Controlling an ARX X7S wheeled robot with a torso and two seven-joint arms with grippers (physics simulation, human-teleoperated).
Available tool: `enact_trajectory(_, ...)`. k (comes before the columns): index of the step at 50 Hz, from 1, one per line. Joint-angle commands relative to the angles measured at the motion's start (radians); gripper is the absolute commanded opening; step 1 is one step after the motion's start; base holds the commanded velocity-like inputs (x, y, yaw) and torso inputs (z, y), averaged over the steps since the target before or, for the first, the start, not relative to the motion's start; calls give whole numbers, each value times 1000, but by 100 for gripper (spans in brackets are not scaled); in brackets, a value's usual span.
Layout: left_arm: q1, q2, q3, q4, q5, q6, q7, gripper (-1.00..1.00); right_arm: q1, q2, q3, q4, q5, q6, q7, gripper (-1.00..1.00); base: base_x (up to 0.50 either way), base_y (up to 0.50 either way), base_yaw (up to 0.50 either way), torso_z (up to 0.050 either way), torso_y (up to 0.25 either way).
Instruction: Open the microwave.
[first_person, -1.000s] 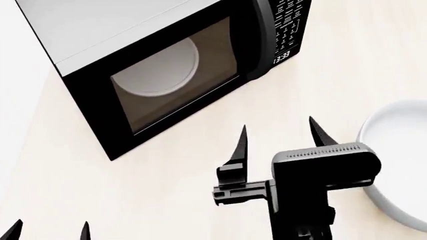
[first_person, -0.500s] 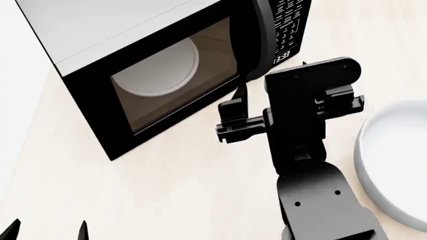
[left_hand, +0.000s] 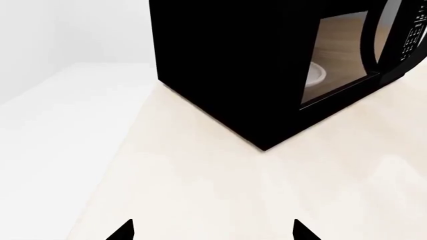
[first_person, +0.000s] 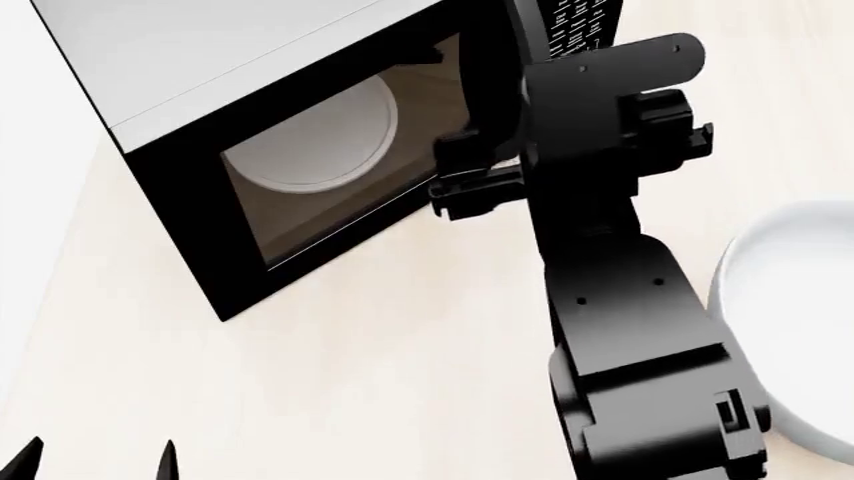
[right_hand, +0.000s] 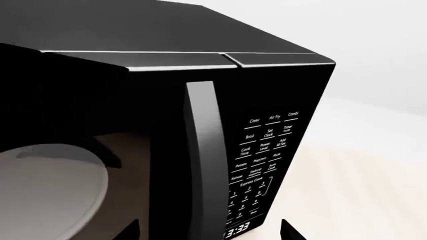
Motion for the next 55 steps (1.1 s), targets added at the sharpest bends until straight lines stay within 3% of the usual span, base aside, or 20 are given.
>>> enact_trajectory(1, 3, -6, 3, 4, -10, 6, 2, 100, 60, -29, -17, 126, -4, -43, -16, 100, 0, 0, 0, 0, 0)
enact_trajectory(29, 4, -16, 9, 9, -15, 4, -11, 100, 120, -56, -38, 313, -12, -127, -15, 100, 0, 0, 0, 0, 0)
enact_trajectory(30, 3, -16, 9, 8, -15, 3, -12, 100, 119, -56, -39, 312, -12, -128, -15, -100, 0, 0, 0, 0, 0)
enact_trajectory(55, 1, -26, 14, 12, -23, 4, -19, 100, -75, 45, -52, -100, 22, 25, 24, -100, 0, 0, 0, 0, 0)
